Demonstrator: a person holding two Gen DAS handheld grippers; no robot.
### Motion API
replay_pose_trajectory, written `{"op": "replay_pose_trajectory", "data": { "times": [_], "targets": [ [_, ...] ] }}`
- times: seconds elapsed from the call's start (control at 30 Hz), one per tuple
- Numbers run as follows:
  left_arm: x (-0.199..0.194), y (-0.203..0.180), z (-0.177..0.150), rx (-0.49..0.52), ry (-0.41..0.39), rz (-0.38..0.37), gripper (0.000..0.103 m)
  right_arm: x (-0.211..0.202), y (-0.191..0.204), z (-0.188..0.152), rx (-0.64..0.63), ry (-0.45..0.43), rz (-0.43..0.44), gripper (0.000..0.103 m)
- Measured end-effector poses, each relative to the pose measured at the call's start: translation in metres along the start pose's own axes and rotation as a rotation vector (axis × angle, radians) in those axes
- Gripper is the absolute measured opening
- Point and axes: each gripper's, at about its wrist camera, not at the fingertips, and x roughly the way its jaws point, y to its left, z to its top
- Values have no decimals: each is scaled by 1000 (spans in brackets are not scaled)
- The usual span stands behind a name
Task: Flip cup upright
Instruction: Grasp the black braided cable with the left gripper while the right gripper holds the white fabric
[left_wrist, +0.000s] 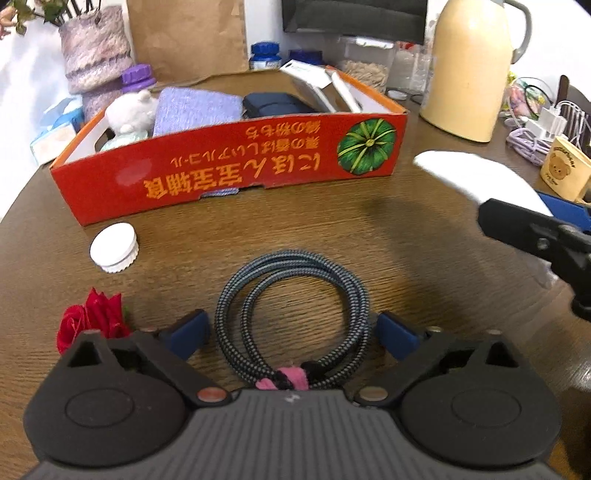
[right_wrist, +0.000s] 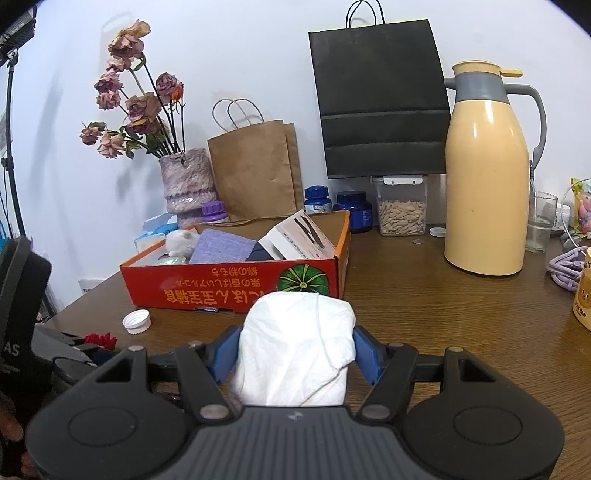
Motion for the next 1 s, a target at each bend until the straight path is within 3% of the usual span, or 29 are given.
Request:
{"op": "replay_pose_trajectory", "data": {
  "times": [0.57,1.0],
  "targets": [
    [-15,-1,-4,-13,-76,12,87,2,2,-1,-5,6,3,64],
    [-44,24,14,-65,-172,30,87,3,10,3,-33,-13,1,64]
  ]
}}
